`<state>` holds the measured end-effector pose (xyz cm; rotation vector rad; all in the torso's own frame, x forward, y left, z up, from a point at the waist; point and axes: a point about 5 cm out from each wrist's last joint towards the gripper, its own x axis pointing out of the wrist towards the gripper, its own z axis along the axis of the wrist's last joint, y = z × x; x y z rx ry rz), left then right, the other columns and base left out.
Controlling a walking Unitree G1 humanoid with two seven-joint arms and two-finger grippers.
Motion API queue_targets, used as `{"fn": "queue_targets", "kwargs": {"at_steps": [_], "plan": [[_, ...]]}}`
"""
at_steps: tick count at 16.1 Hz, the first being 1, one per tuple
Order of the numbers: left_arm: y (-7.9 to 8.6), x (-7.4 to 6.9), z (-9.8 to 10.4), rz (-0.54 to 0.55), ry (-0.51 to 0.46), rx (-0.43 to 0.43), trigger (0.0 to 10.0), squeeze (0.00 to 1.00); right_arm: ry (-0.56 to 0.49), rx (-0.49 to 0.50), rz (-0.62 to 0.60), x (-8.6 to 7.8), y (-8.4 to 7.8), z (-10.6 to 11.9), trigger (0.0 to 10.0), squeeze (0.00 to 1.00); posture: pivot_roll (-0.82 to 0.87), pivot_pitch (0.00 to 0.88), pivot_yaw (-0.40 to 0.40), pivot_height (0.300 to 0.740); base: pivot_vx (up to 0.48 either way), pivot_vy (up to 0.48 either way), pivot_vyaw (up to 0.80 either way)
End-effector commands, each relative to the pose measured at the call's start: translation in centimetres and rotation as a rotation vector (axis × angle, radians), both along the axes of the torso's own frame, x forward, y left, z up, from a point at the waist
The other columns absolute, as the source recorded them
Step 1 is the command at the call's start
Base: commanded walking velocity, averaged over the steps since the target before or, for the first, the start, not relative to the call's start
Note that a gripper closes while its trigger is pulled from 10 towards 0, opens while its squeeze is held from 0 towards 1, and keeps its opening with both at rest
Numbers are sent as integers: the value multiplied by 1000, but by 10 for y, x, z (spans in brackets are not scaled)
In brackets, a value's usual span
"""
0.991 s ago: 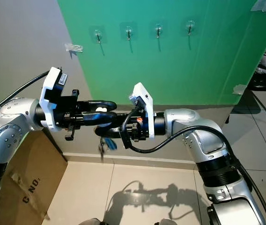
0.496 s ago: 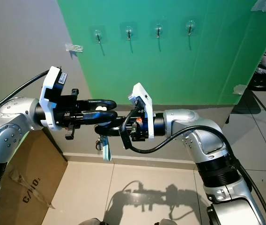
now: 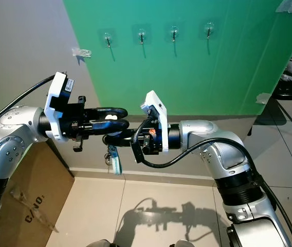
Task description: Hang keys on a hook
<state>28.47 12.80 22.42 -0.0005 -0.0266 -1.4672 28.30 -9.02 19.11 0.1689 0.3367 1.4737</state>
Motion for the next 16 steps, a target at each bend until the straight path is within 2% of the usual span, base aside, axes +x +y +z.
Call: {"fn": "queue_targets", "kwargs": {"at_steps": [1, 4, 5, 6, 7, 10, 13, 15, 16], "plan": [[-1, 2, 0, 5, -18, 23, 0, 0, -26, 26, -20, 1, -1, 7, 0, 0, -217, 0, 133, 736, 0, 0, 0], [-2, 2, -3, 5, -16, 32, 0, 0, -24, 19, -22, 0, -2, 6, 0, 0, -222, 0, 132, 736, 0, 0, 0], [-3, 4, -2, 27, -30, 38, 1216, 0, -23, 17, -22, 0, -2, 6, 0, 0, -222, 0, 132, 736, 0, 0, 0], [-3, 5, -2, 38, -36, 41, 1216, 0, -22, 17, -23, 1, -3, 6, 0, 0, -222, 0, 132, 736, 0, 0, 0], [-3, 6, -2, 48, -23, 34, 10000, 1000, -22, 15, -22, 0, -2, 6, 0, 0, -222, 0, 131, 736, 0, 0, 0], [-1, 12, -2, 101, -34, 41, 10000, 1000, -21, 12, -21, 0, -2, 5, 0, 0, -221, 0, 130, 736, 0, 0, 0], [6, 26, 2, 221, -43, 19, 10000, 1000, -22, 5, -32, 1, -3, 3, 0, 0, -221, 0, 131, 736, 0, 0, 0], [19, 46, 3, 424, -49, 10, 10000, 1000, -35, -3, -88, 5, -4, -1, 0, 0, -221, 0, 130, 736, 0, 0, 0], [21, 49, 2, 455, -49, 13, 10000, 1000, -39, -5, -102, 7, -4, -1, 0, 0, -221, 0, 130, 736, 0, 0, 0]]}}
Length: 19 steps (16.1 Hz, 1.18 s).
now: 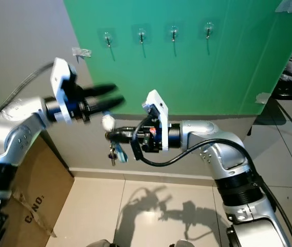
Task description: Hang keys on a hook
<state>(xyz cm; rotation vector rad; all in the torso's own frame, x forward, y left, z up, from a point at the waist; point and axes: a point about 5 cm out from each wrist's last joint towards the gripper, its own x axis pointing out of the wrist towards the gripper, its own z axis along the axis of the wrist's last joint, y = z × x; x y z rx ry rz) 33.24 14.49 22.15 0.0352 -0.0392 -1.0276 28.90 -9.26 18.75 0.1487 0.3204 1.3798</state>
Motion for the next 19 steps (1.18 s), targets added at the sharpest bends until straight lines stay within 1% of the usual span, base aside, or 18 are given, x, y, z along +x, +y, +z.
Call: {"fn": "queue_targets", "kwargs": {"at_steps": [1, 2, 3, 4, 5, 6, 7, 8, 9, 10, 11, 12, 13, 14, 15, 16, 18, 19], "plan": [[10, 8, 2, 111, -18, 3, 10000, 1000, -24, 3, -74, 6, -3, -1, 0, 0, -220, 0, 130, 736, 0, 0, 0], [12, 10, 1, 143, -18, 4, 10000, 1000, -31, 2, -109, 9, -4, -2, 0, 0, -220, 0, 130, 736, 0, 0, 0], [16, 12, -3, 207, -14, 9, 10000, 1000, -38, 11, -188, 15, -6, -3, 0, 0, -218, 0, 128, 736, 0, 0, 0], [17, 13, -5, 225, -11, 6, 10000, 1000, -43, 13, -211, 16, -6, -4, 0, 0, -217, 0, 127, 736, 0, 0, 0], [21, 14, -13, 323, 6, 2, 10000, 1000, -94, -33, -335, 24, -9, -10, 0, 0, -214, 0, 128, 736, 0, 0, 0], [21, 15, -15, 346, 7, 3, 10000, 1000, -117, -51, -393, 27, -10, -12, 0, 0, -214, 0, 127, 736, 0, 0, 0], [21, 15, -22, 425, 20, -13, 10000, 1000, -166, -99, -535, 37, -14, -17, 0, 0, -209, 0, 127, 736, 0, 0, 0], [19, 15, -31, 519, 30, -12, 10000, 1000, -201, -120, -652, 43, -16, -21, 0, 0, -207, 0, 127, 736, 0, 0, 0], [17, 13, -40, 580, 43, -8, 10000, 1000, -223, -128, -748, 46, -18, -23, 0, 0, -203, 0, 128, 736, 0, 0, 0], [16, 11, -45, 606, 50, -8, 10000, 1000, -231, -133, -794, 47, -20, -24, 0, 0, -203, 0, 128, 736, 0, 0, 0], [9, 5, -55, 643, 51, 6, 10000, 1000, -232, -123, -896, 47, -21, -28, 0, 0, -197, 0, 131, 736, 0, 0, 0], [7, 3, -58, 658, 48, 10, 10000, 1000, -244, -118, -934, 46, -21, -29, 0, 0, -196, 0, 131, 736, 0, 0, 0], [3, -3, -67, 695, 54, 10, 10000, 1000, -286, -107, -1003, 44, -22, -30, 0, 0, -197, 0, 133, 736, 0, 0, 0], [2, -7, -73, 733, 64, -4, 10000, 1000, -331, -100, -1045, 41, -24, -30, 0, 0, -198, 0, 133, 736, 0, 0, 0], [2, -10, -75, 754, 57, -7, 10000, 1000, -361, -102, -1068, 40, -25, -29, 0, 0, -200, 0, 133, 736, 0, 0, 0], [1, -17, -80, 781, 40, -3, 10000, 1000, -396, -97, -1101, 37, -29, -29, 0, 0, -201, 0, 133, 736, 0, 0, 0], [2, -30, -90, 846, 29, -30, 10000, 1000, -413, -105, -1196, 32, -43, -36, 0, 0, -202, 0, 133, 736, 0, 0, 0], [2, -31, -91, 853, 25, -33, 10000, 1000, -413, -107, -1209, 31, -44, -38, 0, 0, -202, 0, 133, 736, 0, 0, 0]]}}
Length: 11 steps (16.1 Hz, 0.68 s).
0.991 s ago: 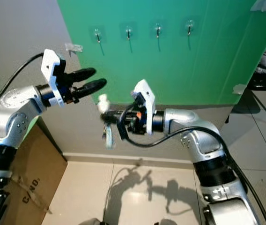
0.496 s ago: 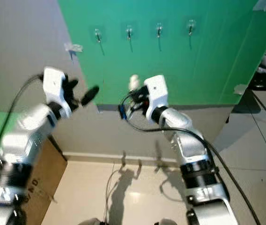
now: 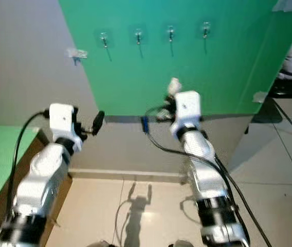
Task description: Hang keys on a hook
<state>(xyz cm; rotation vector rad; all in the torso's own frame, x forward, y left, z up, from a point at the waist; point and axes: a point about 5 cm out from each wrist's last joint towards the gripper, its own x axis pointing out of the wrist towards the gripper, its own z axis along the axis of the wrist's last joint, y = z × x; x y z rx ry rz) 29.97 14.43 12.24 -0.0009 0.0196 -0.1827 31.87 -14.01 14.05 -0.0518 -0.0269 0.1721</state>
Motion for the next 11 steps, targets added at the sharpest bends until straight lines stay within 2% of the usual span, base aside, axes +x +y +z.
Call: {"fn": "queue_targets", "kwargs": {"at_steps": [1, 3, 5, 7, 11], "plan": [[2, -3, 4, 28, -34, 29, 10000, 1000, -27, -2, -16, -1, -1, 2, 0, 0, -203, 0, 130, 736, 0, 0, 0], [1, -6, 0, 30, -29, 43, 10000, 1000, -20, 2, -28, -3, -4, -2, 0, 0, -204, 0, 129, 736, 0, 0, 0], [-5, -5, 1, 23, -36, 15, 10000, 1000, -33, 43, 33, -2, 6, 3, 0, 0, -210, 0, 123, 736, 0, 0, 0], [-5, -5, 1, 26, -43, 20, 10000, 1000, -32, 41, 46, -1, 6, 3, 0, 0, -211, 0, 122, 736, 0, 0, 0], [-4, -14, -8, 42, -28, 42, 10000, 1000, 13, -18, 1, -16, -8, -19, 0, 0, -208, 0, 115, 736, 0, 0, 0]]}}
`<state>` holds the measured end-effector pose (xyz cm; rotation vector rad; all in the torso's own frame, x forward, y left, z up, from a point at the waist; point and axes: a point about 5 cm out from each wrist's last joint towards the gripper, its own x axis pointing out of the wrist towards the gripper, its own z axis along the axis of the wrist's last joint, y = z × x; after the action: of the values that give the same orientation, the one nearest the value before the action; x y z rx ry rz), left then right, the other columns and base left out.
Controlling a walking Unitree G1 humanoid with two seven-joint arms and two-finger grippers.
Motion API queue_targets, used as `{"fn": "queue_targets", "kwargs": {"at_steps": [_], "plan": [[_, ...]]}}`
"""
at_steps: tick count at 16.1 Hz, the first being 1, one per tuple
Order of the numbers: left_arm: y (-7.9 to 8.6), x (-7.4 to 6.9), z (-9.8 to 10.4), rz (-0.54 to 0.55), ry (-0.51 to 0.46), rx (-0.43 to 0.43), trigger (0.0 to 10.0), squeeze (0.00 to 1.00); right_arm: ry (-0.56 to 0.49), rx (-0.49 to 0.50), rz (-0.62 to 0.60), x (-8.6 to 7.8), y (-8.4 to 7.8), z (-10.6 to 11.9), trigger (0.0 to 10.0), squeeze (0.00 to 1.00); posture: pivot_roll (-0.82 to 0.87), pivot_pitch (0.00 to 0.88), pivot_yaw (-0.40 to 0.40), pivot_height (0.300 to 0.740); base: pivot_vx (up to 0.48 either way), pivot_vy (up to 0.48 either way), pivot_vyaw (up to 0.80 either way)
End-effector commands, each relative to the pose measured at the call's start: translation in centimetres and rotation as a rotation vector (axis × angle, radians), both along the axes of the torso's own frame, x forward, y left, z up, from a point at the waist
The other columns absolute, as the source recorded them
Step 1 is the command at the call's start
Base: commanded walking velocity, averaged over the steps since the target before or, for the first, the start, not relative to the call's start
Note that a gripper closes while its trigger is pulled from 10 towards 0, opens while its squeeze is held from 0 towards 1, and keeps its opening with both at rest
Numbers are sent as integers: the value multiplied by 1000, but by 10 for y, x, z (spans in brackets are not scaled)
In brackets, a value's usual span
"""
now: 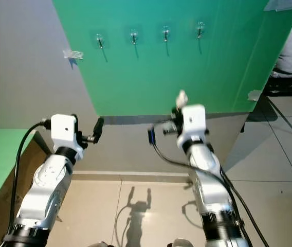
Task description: Hang keys on a hook
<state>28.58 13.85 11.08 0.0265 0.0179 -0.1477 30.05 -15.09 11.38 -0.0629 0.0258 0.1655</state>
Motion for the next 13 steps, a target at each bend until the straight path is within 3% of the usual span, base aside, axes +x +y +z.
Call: {"fn": "queue_targets", "kwargs": {"at_steps": [1, 5, 8, 13], "plan": [[-1, 1, 3, -8, -19, 25, 10000, 1000, -31, -6, 13, 1, 3, 5, 0, 0, -208, 0, 119, 736, 0, 0, 0], [-2, 6, 5, -35, -11, 21, 10000, 1000, -33, 15, 53, 0, 11, 4, 0, 0, -215, 0, 129, 736, 0, 69, 0], [-4, 14, 11, -45, -24, 65, 10000, 1000, -39, 28, 121, -1, 22, 7, 0, 0, -222, 0, 133, 736, 0, 0, 0], [-17, 16, 19, -86, -60, 48, 10000, 1000, -94, 46, 144, 8, 26, 25, 0, 0, -225, 0, 133, 736, 374, 167, 0]]}}
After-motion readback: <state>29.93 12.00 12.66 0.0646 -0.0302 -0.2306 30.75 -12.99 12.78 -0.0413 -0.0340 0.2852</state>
